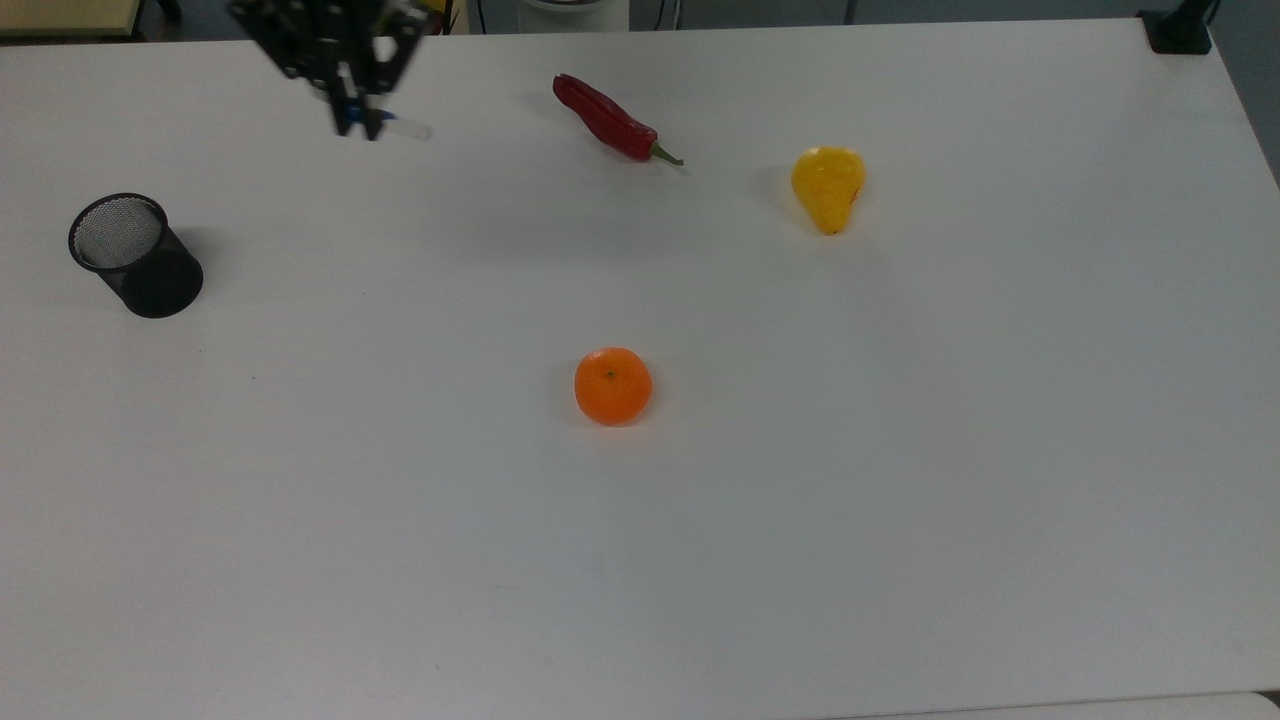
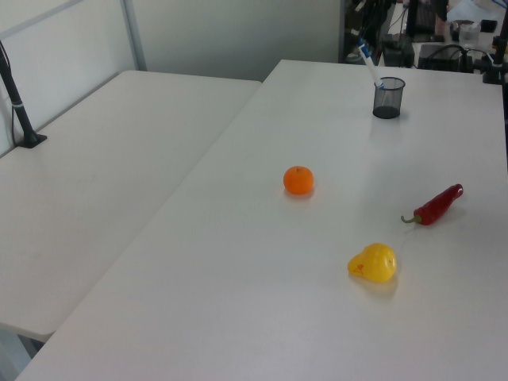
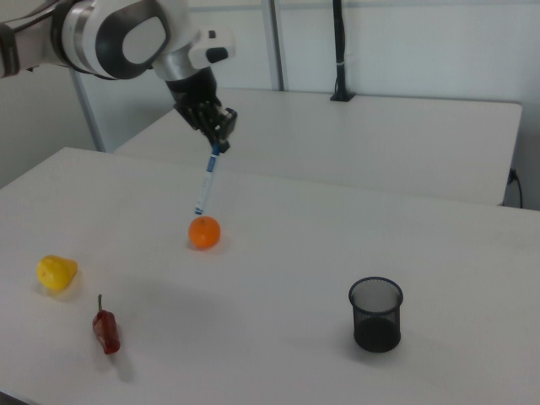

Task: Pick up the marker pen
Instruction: 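Carry the marker toward the orange and lower it to the table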

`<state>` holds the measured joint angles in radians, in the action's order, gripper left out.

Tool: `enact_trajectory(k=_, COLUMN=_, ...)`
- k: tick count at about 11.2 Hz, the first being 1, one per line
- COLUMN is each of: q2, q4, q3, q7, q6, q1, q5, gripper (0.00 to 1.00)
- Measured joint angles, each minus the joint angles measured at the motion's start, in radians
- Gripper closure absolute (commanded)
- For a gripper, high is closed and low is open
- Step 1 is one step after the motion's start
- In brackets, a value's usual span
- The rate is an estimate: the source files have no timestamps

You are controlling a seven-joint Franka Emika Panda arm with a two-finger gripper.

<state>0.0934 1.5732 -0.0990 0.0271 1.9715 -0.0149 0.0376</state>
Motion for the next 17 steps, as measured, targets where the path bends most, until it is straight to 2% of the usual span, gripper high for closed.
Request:
enact_trajectory(k=1, q2=0.001, q4=0.001, q3=0.042, q7=0.024, q6=-0.019, q1=-0.004, q5=0.000, gripper=0.94)
enact_trajectory(k=3, q2=0.012, q4=0.006, q3=0.118, q7=0.048, q6=-0.042, q1=-0.021, q5=0.001, gripper=0.95)
enact_trajectory(k=7, q2=0.091, q4=0.015, q3=0.187, q7=0.165, q6=-0.056, q1=-0.105, q5=0.002, gripper=0.95)
enact_trajectory(k=11, q2=0.193, q4=0.014, q3=0.202, q7=0.196, q6=-0.040, q1=-0.161, q5=0.002, gripper=0.95)
enact_trajectory(k=17, q2=0.345, q4=0.015, q3=0.202, q7=0.243, q6=0.123, q1=-0.231, q5=0.000, gripper=0.94)
